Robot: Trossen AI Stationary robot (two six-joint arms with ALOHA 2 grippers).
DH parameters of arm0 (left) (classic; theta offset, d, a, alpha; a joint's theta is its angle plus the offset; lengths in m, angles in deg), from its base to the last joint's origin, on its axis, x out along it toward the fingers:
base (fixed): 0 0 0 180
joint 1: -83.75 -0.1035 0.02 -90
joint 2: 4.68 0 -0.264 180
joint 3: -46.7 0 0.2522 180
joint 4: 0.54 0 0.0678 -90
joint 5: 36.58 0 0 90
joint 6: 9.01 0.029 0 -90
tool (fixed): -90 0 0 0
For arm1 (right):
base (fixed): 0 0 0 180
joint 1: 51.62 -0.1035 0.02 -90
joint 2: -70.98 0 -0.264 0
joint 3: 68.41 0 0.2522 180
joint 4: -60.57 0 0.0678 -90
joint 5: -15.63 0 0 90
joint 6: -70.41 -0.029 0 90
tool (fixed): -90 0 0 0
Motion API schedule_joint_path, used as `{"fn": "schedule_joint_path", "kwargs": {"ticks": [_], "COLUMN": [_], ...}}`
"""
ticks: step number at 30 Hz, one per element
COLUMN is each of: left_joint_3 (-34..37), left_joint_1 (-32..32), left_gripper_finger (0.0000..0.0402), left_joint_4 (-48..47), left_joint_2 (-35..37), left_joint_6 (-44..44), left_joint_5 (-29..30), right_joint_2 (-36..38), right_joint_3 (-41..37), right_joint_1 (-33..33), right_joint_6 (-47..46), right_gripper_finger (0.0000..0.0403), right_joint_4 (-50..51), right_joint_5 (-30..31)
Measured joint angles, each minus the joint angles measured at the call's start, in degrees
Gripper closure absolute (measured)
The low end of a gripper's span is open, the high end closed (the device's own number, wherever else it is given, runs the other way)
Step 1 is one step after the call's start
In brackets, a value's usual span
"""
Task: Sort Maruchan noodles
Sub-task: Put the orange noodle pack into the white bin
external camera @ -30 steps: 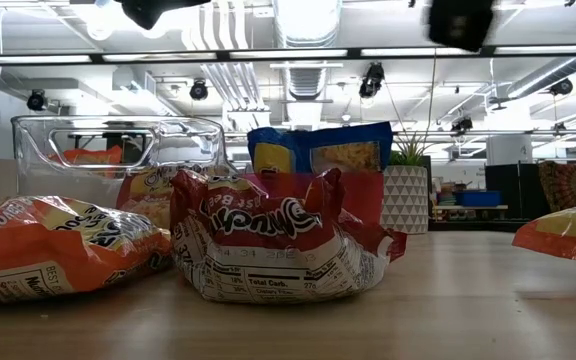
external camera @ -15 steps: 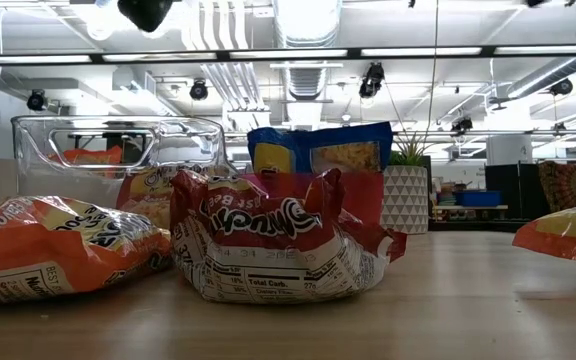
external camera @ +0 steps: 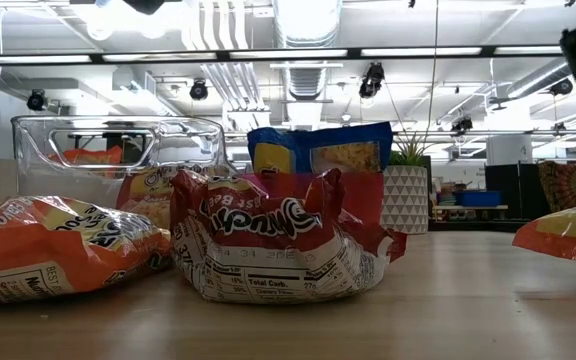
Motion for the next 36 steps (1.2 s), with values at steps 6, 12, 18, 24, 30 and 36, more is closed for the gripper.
{"fn": "schedule_joint_path", "kwargs": {"ticks": [6,12,18,24,30,36], "left_joint_3": [0.02,-0.07,-0.13,-0.12,-0.11,-0.07], "left_joint_1": [0.0,-0.07,-0.07,-0.07,-0.07,-0.07], "left_gripper_finger": [0.0275,0.0275,0.0275,0.0275,0.0275,0.0275], "left_joint_4": [0.04,1.08,4.08,5.39,6.85,7.44], "left_joint_2": [-0.01,-0.01,-0.08,-0.17,-0.17,-0.25], "left_joint_6": [0.16,1.12,2.87,3.13,3.6,3.62], "left_joint_5": [0.0,0.04,0.07,0.51,1.55,1.57], "right_joint_2": [0.0,0.0,0.0,0.09,2.45,6.94], "right_joint_3": [-7.91,-12.26,-13.88,-14.14,-14.14,-14.2], "right_joint_1": [-0.07,0.07,0.73,2.31,2.99,2.99], "right_joint_6": [5.28,7.61,5.84,3.47,7.28,12.85], "right_gripper_finger": [0.0077,0.0087,0.0148,0.0253,0.0379,0.0394], "right_joint_4": [-14.97,-22.37,-25.94,-26.42,-26.42,-26.02], "right_joint_5": [2.24,12.14,16.31,19.58,24.4,32.59]}}
